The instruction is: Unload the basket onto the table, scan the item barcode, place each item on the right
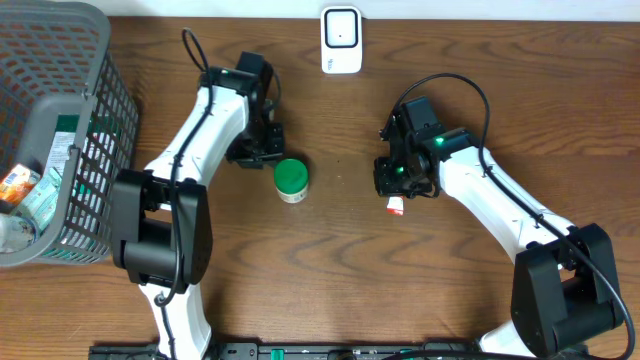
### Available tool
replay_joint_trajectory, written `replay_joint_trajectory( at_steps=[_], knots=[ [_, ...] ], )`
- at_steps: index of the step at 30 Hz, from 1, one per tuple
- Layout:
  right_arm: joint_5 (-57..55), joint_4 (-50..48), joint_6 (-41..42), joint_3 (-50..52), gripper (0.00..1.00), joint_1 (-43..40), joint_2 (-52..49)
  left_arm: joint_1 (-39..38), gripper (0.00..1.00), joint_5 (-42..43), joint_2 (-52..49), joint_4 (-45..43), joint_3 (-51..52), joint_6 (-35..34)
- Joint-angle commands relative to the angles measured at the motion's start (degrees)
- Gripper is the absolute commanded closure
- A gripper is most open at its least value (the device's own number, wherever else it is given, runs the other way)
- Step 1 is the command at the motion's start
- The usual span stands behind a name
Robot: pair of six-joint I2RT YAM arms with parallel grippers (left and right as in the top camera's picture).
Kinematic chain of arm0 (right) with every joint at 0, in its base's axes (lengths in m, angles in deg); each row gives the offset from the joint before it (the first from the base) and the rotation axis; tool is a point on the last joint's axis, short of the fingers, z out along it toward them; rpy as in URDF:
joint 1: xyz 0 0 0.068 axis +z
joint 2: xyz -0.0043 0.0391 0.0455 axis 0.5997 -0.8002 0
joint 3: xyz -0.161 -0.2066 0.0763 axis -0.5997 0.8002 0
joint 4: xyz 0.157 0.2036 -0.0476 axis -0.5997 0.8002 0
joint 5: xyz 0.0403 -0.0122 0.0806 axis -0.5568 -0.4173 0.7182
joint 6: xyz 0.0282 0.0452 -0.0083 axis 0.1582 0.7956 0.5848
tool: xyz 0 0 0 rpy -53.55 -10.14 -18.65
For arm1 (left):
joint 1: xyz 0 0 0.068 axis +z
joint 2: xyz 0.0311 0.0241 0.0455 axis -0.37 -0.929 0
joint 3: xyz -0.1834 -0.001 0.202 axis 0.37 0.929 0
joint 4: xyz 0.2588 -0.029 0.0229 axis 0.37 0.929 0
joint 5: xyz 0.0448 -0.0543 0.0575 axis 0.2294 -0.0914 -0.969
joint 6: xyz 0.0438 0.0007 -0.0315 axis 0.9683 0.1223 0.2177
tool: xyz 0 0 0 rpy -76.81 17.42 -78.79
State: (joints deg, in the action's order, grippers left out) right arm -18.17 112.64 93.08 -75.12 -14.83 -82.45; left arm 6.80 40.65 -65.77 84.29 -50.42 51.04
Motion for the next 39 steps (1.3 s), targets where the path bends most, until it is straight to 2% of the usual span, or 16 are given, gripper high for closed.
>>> replay_joint_trajectory(
  at_steps=[1, 6, 11, 18, 20, 21, 22, 28, 33, 39],
  knots=[
    [0.7, 0.5, -1.8, 0.3, 0.82, -0.3, -0.3, -2.5, 0.75, 2.1, 0.0, 0.2, 0.5, 1.1],
    [1.6, 0.7, -1.9, 0.3, 0.82, -1.7, -0.3, -6.8, 0.74, 2.1, 0.0, -1.0, 0.5, 1.1],
    [7.5, 1.5, -4.5, 0.2, 0.82, -4.5, 0.0, -10.3, 0.74, 2.1, 0.0, -2.6, 0.5, 1.1],
    [12.3, 5.0, -7.9, 0.2, 0.79, -7.7, 0.5, -12.5, 0.74, 1.2, 0.0, -5.1, 0.5, 1.1],
    [16.0, 4.9, -9.3, 0.2, 0.87, -7.7, 0.5, -11.9, 0.75, -0.4, 0.0, -5.2, 0.3, 1.1],
    [17.6, 4.4, -9.4, 0.2, 0.95, -7.6, 0.5, -11.3, 0.81, -0.8, 0.2, -5.2, 0.0, 1.1],
    [18.9, 3.7, -9.3, 0.2, 0.99, -7.7, 0.5, -10.5, 0.87, -0.7, 0.6, -5.2, -0.2, 1.1],
    [29.9, -8.5, -5.2, 0.2, 0.99, -6.1, 0.2, -3.4, 0.90, -0.8, 8.0, -6.1, -1.0, 0.2],
    [26.4, -18.9, 2.6, 0.2, 0.99, -0.8, -0.7, 2.6, 0.90, -1.2, 13.1, -4.2, -1.0, -0.9],
    [11.4, -21.2, 7.9, 0.2, 0.99, 6.2, -1.4, 5.3, 0.90, -1.2, 12.9, -0.7, 1.6, -0.8]
  ],
)
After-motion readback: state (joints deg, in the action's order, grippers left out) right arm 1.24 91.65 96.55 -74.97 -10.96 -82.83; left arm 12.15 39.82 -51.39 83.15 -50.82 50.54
